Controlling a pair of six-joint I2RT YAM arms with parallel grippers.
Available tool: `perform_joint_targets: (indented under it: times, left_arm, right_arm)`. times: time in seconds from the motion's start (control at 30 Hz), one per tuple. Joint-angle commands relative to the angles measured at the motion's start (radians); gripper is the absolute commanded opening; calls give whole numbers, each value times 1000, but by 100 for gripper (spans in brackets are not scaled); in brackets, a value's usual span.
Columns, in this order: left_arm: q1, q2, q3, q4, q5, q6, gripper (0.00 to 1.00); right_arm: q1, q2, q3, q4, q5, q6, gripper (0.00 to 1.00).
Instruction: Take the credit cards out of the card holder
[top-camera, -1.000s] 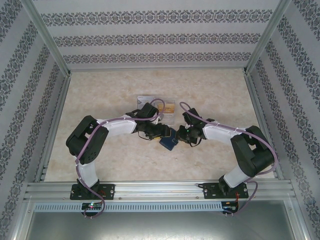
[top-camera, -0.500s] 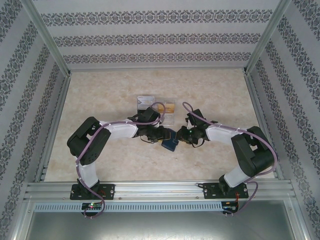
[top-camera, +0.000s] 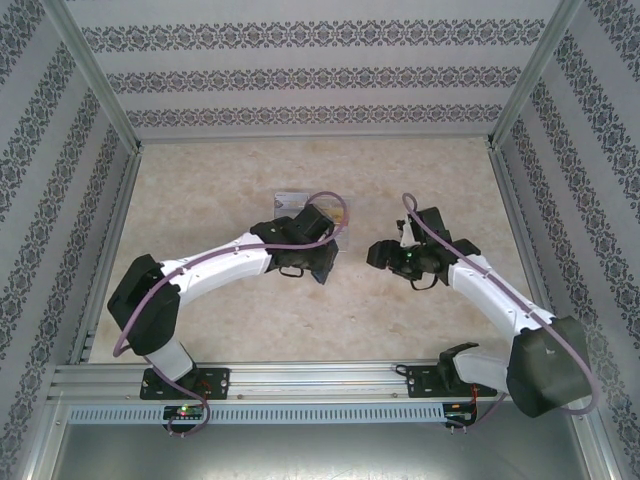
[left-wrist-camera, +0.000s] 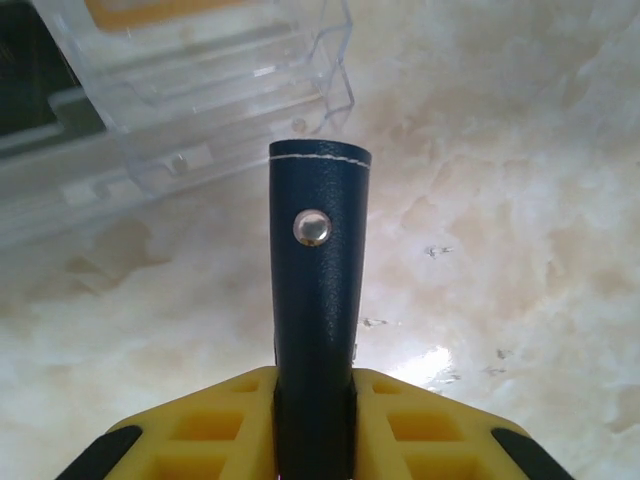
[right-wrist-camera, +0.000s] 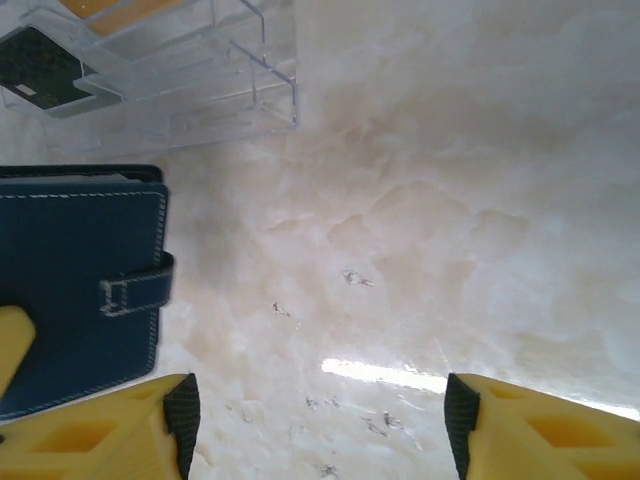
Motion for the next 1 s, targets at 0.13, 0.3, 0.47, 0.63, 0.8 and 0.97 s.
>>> perform_joint_targets:
  times: [0.13, 0.3, 0.47, 0.63, 0.8, 0.97]
  left_arm:
    - [-93, 151, 151, -162, -282, 298, 22]
    - [-109, 228, 185, -141, -305, 392, 23]
    - [-110, 209, 113, -105, -208, 395, 33]
    - [-105, 88, 15, -72, -82, 305, 65]
    - [-78, -68, -76, -28, 11, 170, 88]
    - [16, -186, -165, -13, 70, 43, 98]
  right_arm:
    - [-99, -37, 59, -101, -16, -32, 75]
    - [-103, -50, 78, -119, 106, -42, 77]
    - [-106, -35, 115, -164, 186, -39, 77]
    - [-101, -64, 108, -176, 209, -5, 76]
    - [-52, -78, 102, -202, 267, 30, 76]
    - [92, -35, 114, -192, 333, 103, 76]
